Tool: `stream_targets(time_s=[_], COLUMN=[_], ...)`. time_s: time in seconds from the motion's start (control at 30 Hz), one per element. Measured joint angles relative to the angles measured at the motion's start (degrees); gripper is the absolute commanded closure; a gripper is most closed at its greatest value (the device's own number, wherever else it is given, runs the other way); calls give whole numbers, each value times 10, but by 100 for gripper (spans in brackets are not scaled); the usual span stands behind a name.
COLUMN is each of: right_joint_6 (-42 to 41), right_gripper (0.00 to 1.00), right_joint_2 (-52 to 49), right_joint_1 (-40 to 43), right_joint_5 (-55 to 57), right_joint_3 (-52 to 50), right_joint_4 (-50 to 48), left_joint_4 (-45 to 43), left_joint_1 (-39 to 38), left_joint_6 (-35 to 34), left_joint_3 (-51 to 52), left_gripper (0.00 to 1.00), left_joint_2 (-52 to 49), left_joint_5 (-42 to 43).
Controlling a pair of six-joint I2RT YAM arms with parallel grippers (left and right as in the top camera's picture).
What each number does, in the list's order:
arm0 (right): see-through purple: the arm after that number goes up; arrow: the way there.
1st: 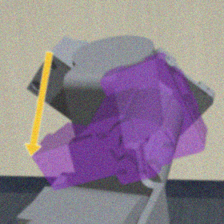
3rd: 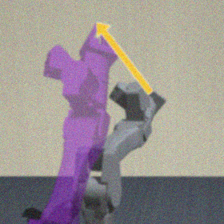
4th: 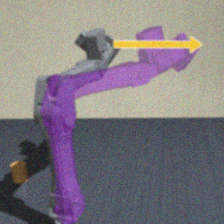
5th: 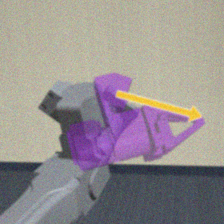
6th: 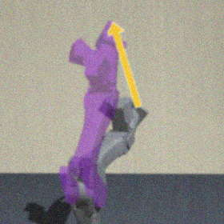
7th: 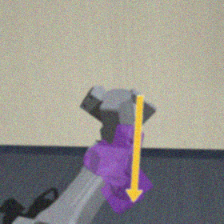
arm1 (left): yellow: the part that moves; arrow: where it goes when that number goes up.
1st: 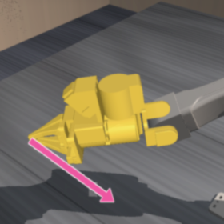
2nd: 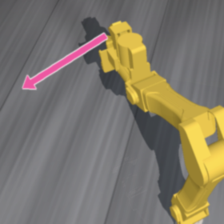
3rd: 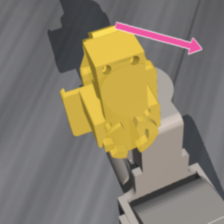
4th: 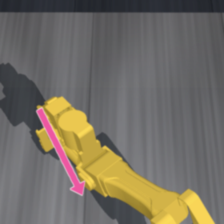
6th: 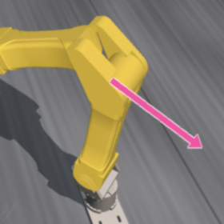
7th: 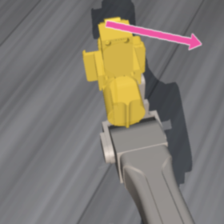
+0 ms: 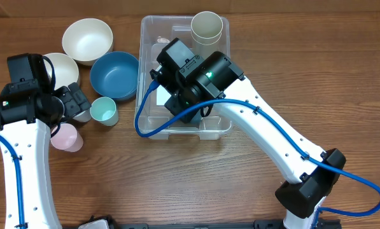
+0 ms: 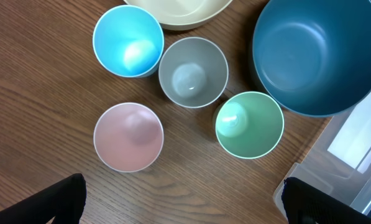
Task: Pack container
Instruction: 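Push the stacked blue cups to the container's back-left corner with the right gripper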
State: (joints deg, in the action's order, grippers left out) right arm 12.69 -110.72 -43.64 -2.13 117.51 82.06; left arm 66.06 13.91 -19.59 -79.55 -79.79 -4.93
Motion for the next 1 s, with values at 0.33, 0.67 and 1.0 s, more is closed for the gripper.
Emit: stream_targets(time_s=[0.33,0.67,1.0], right_joint_6=[9,11,111], right_gripper=[83,96,96], right_joint_2=[0,-2,-3], right_joint_1=[12,19,19], right_joint_5=[0,33,42], right_joint_3=[-45,-48,-52], right_joint_4=[-17,-62,-153], left_joint_4=[0,0,0], left_joint_1=[0,0,0], left_joint_6=[0,0,0], left_joint_3=[0,0,0], left_gripper=[0,0,0], left_joint_2=[0,0,0], left_joint_5=[0,0,0])
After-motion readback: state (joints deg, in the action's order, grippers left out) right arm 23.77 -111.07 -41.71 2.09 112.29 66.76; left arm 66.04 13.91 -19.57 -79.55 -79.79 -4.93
